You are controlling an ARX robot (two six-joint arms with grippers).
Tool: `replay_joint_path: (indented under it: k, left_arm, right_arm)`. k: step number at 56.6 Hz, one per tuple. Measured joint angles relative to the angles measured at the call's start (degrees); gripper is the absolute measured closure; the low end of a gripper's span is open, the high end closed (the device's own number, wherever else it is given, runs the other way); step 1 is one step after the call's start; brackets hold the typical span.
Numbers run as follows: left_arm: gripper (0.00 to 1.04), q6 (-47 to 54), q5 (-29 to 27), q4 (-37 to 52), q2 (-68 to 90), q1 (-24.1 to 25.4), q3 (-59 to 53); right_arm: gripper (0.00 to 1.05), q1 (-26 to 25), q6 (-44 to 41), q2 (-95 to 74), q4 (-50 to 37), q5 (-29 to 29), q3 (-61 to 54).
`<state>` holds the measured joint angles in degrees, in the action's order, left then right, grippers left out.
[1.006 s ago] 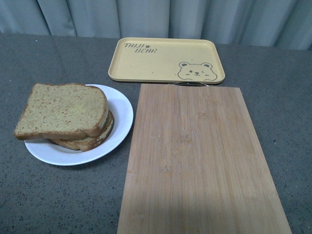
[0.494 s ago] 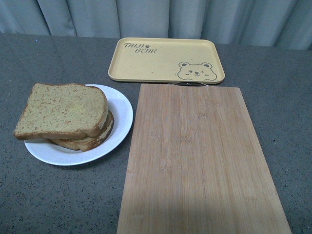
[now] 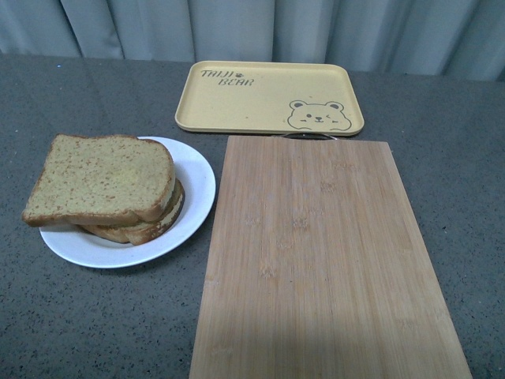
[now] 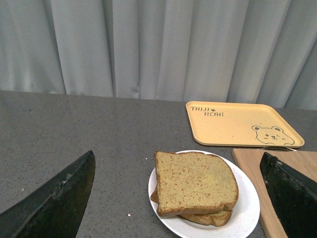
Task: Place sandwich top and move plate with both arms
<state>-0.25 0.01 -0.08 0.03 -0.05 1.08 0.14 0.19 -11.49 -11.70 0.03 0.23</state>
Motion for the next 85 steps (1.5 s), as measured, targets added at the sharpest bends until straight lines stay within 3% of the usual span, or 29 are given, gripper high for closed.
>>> replay_joint_path:
  k: [7,12,23,31,42,47,50,54,62,66,75,85]
  left_arm:
    - [0.07,0.00,0.00,0.00,0.00,0.00,0.00]
    - [0.07,0.00,0.00,0.00,0.00,0.00,0.00]
    - [0.07,0.00,0.00,0.00,0.00,0.00,0.00]
    - [0.07,0.00,0.00,0.00,0.00,0.00,0.00]
    - [0.07,0.00,0.00,0.00,0.00,0.00,0.00]
    - [0.07,-0.20,0.35,-0.28,0.22,0.04,0.11]
    - [0.07,-5.77,2.05,-7.72,6.03,-0.72,3.02]
    - [0.07,-13.53,0.00,-4.02,18.71,-3.78,3.61]
    - [0.07,-28.83,0.63,16.11,48.50,-8.09,6.86]
    - [0.07,-35.12,1.14,21.92,59.52,-9.33,9.03]
    - [0.07,-46.34,2.43,27.36,80.28,-12.66,13.94]
    - [0.07,-53.55,2.62,28.24,90.25,-13.29,15.80]
  right_arm:
    - [1.04,0.00,-0.02,1.49,1.46,0.00,0.00]
    - [1.04,0.00,-0.04,8.81,10.84,-0.13,0.04]
    - [1.02,0.00,-0.13,11.21,11.61,-0.13,0.04]
    - [0.70,0.00,-0.11,11.23,11.61,-0.15,0.04]
    - [0.40,0.00,-0.11,11.23,11.61,-0.15,0.04]
    - [0.17,0.00,-0.11,11.23,11.61,-0.15,0.04]
    - [0.08,0.00,-0.04,11.23,11.61,-0.15,0.04]
    - [0.10,0.00,-0.09,11.23,11.61,-0.13,0.04]
    - [0.09,0.00,-0.09,11.23,11.61,-0.13,0.04]
    - [0.09,0.00,-0.09,11.23,11.61,-0.15,0.04]
    - [0.09,0.00,-0.09,11.23,11.61,-0.15,0.04]
    - [0.09,0.00,-0.09,11.23,11.61,-0.15,0.04]
